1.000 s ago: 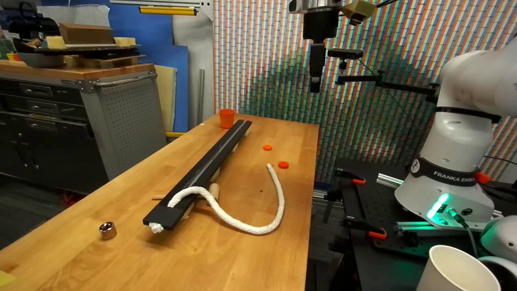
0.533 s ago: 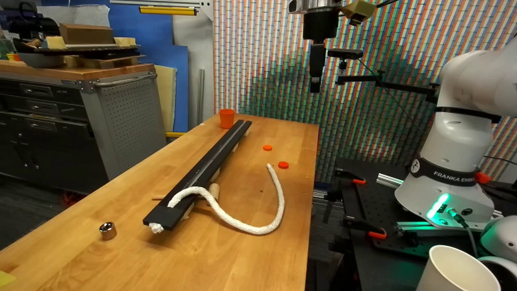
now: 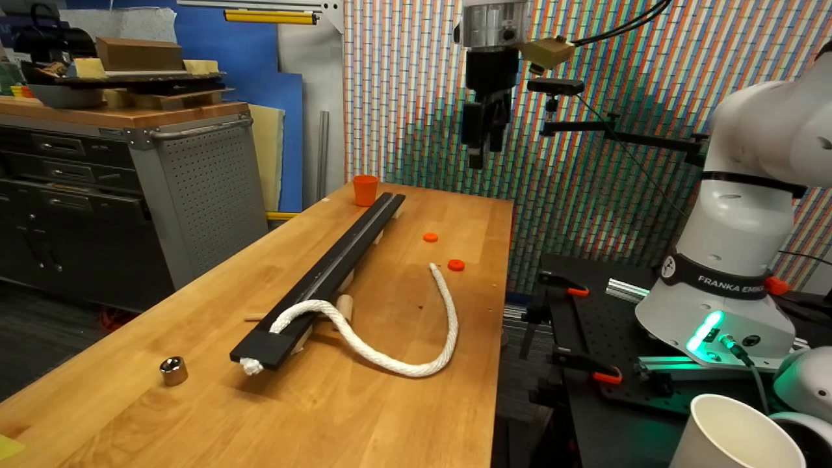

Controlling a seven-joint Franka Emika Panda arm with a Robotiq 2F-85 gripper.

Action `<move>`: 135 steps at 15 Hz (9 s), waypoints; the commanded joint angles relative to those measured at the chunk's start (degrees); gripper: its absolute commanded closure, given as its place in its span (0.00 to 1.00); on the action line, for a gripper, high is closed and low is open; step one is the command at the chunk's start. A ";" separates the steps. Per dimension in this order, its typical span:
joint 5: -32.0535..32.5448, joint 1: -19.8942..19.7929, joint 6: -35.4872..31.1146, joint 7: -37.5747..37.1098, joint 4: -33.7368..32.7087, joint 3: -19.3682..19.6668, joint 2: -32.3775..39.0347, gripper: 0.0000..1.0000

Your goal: Align the rope along the middle of the black object

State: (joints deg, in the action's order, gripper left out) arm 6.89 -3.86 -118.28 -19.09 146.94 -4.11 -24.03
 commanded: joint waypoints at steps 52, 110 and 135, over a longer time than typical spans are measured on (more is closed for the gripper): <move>-1.11 7.90 -21.83 -42.39 -15.80 12.96 44.68 0.97; 3.13 -3.06 8.44 -75.46 -73.33 20.55 72.78 0.97; 3.36 -4.00 6.19 -81.55 -78.16 20.29 79.19 0.97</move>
State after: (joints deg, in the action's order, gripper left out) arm 9.49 -8.73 -111.51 -101.46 71.98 15.41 52.73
